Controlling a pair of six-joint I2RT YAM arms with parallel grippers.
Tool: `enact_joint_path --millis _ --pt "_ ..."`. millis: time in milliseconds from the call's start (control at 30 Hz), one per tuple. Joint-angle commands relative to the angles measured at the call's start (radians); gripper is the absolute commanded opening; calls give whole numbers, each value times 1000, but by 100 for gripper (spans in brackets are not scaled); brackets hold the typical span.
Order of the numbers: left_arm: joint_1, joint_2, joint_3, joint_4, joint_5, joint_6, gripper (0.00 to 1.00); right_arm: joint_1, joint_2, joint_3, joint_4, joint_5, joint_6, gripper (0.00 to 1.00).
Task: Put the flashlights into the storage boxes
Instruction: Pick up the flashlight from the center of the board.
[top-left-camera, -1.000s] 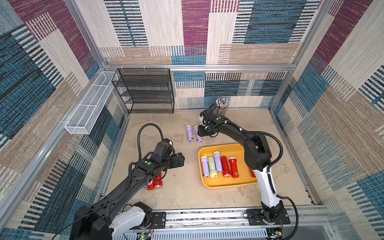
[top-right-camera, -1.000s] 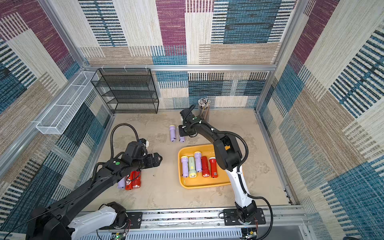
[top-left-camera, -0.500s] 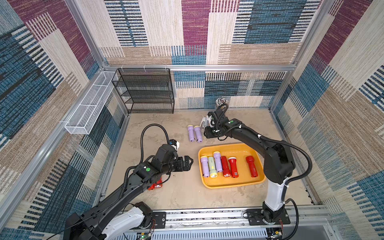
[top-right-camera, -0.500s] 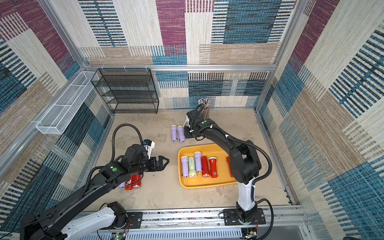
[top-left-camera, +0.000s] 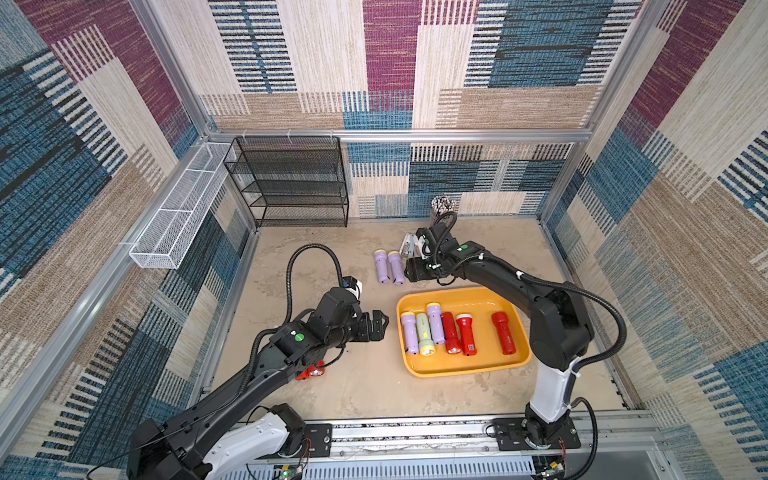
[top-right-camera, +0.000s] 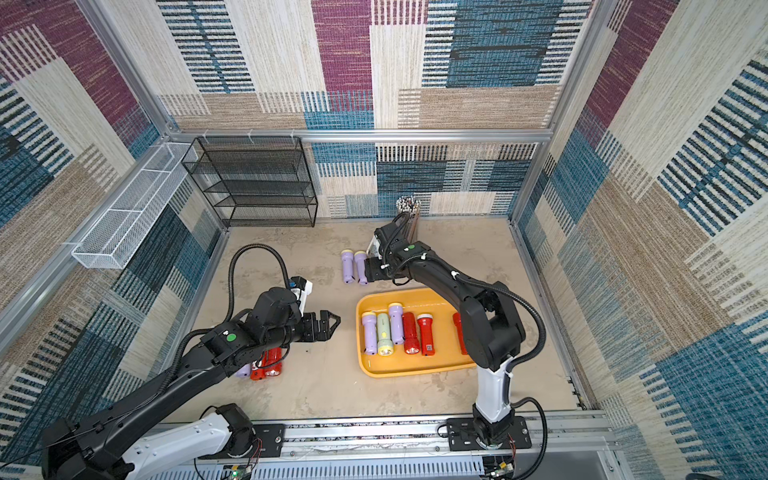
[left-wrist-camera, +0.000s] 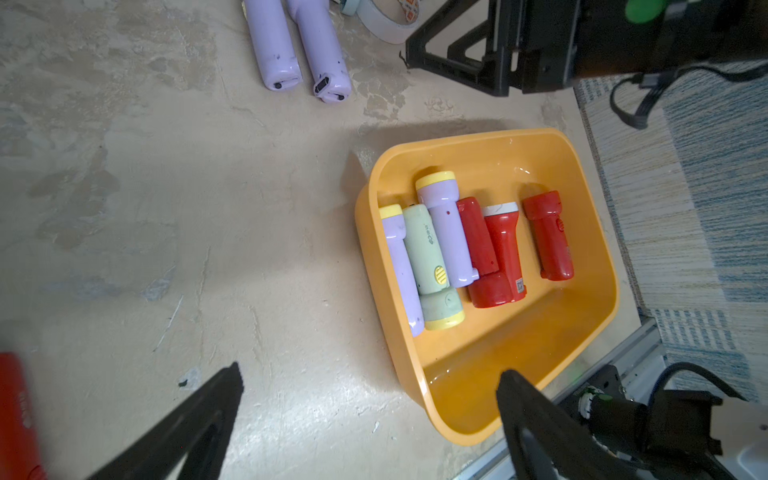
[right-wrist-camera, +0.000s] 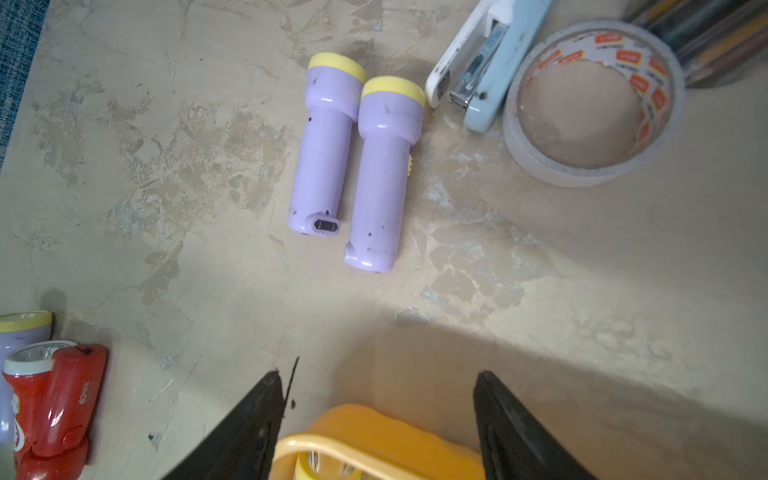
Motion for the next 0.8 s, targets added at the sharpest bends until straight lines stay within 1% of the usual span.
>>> enact_joint_path --millis 0,167,267,467,700,767 --pt "1 6 12 -42 -63 34 99 0 74 79 14 -21 -11 76" --pt "11 8 10 -76 -122 55 99 1 214 225 -19 -43 -17 65" --pt "29 -1 1 -76 -135 61 99 2 292 310 -46 -55 -23 61" --pt "70 -4 -15 -61 -124 71 99 2 406 439 -98 -56 -29 60" --pt "92 15 -24 -49 -106 79 99 2 471 493 -117 -51 -33 58" --pt "96 16 -30 -47 -103 76 99 2 489 508 -123 -46 -31 57"
